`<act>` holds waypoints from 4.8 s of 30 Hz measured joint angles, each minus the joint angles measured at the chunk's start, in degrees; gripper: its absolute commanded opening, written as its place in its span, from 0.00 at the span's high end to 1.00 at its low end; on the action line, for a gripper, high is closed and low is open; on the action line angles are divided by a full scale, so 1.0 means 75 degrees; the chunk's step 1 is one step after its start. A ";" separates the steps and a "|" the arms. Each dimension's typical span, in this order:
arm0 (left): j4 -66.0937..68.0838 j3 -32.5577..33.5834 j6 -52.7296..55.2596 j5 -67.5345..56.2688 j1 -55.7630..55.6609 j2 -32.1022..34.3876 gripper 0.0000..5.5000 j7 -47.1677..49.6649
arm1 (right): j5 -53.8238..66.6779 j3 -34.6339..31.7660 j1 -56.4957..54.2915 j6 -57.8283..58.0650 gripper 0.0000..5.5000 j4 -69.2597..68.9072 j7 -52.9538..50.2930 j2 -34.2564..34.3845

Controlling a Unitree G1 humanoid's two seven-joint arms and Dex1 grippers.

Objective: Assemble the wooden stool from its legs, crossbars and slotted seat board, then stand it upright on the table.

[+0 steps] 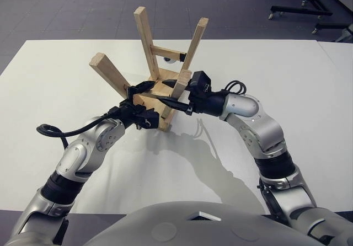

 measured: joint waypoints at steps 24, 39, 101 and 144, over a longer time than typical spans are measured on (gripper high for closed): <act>-0.1144 0.0166 0.0276 -0.0015 0.0040 -0.0278 0.02 -0.0812 | 0.0168 0.0001 -0.0155 0.0418 0.62 -0.0157 -0.0009 -0.0115; -0.0411 -0.0043 -0.0426 0.0443 0.0475 -0.0151 0.02 0.0227 | 0.0200 0.0031 -0.0140 0.0457 0.62 -0.0126 -0.0068 -0.0119; 0.0059 -0.0204 -0.0223 0.0475 0.0308 -0.0470 0.02 0.0590 | 0.0306 0.0073 -0.0306 0.0556 0.62 -0.0062 -0.0007 -0.0268; -0.0843 0.0666 0.0592 0.0061 -0.0003 -0.0471 0.02 -0.0220 | 0.0252 0.0283 -0.0741 0.0695 0.62 0.0153 -0.0074 -0.0316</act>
